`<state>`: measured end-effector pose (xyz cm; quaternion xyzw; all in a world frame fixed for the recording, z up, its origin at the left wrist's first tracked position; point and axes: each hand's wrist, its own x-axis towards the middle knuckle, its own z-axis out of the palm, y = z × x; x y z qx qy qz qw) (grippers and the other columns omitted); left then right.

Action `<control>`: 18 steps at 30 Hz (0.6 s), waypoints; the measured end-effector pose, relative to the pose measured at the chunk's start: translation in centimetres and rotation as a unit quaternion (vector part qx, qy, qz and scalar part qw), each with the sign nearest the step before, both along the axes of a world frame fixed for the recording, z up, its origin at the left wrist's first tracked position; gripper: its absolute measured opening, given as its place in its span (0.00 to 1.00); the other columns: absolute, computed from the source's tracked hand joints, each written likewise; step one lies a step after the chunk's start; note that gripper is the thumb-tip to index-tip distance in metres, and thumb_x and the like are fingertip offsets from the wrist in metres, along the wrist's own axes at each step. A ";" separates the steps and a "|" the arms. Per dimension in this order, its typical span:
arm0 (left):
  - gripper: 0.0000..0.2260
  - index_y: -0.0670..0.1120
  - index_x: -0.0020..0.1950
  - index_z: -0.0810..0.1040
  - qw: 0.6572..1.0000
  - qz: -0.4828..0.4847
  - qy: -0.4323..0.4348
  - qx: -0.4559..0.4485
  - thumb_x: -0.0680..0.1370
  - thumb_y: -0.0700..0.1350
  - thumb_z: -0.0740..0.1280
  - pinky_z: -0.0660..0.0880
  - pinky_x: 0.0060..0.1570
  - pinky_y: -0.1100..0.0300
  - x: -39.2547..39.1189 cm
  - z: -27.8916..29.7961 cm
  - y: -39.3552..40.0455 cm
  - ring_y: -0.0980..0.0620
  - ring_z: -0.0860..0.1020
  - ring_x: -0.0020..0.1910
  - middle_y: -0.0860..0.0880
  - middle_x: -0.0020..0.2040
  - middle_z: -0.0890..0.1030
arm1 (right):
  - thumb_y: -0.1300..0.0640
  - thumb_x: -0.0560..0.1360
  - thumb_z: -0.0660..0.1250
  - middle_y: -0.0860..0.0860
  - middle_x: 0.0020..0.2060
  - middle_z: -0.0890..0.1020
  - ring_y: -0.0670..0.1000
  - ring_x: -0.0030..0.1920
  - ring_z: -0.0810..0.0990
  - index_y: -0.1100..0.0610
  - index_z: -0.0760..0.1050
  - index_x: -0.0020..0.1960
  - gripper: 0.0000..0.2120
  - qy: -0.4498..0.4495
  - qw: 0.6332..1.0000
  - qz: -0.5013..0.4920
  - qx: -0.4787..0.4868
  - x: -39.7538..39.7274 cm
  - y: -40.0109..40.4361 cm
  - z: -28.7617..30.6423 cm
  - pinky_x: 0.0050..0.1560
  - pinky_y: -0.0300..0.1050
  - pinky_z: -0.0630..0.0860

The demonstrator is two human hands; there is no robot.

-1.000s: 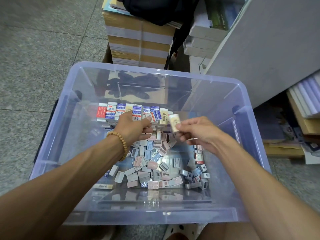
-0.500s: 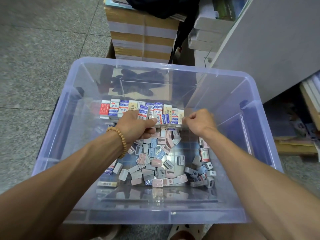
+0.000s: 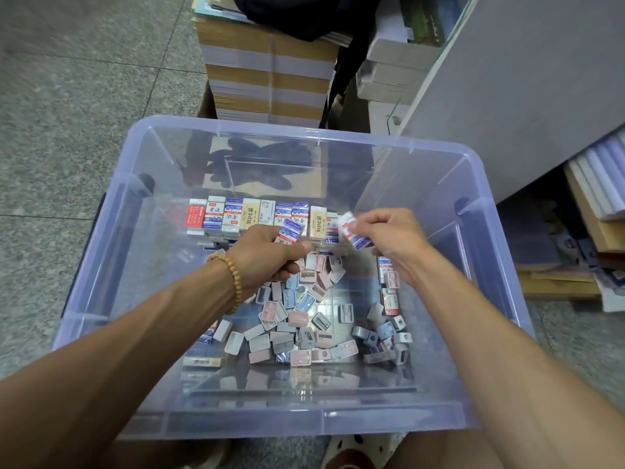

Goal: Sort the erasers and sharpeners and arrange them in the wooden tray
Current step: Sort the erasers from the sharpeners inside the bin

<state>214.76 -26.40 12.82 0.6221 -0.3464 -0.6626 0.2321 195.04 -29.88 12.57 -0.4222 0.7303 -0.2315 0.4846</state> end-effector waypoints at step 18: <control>0.07 0.40 0.46 0.76 0.995 0.100 -0.011 -0.019 0.73 0.34 0.72 0.81 0.34 0.62 0.0 0.5 -0.3 0.50 0.81 0.38 0.43 0.45 0.78 | 0.50 0.75 0.70 0.53 0.28 0.76 0.55 0.32 0.74 0.56 0.73 0.29 0.19 0.151 0.986 -0.052 -0.047 -0.1 -1.6 -3.5 0.47 0.52 0.81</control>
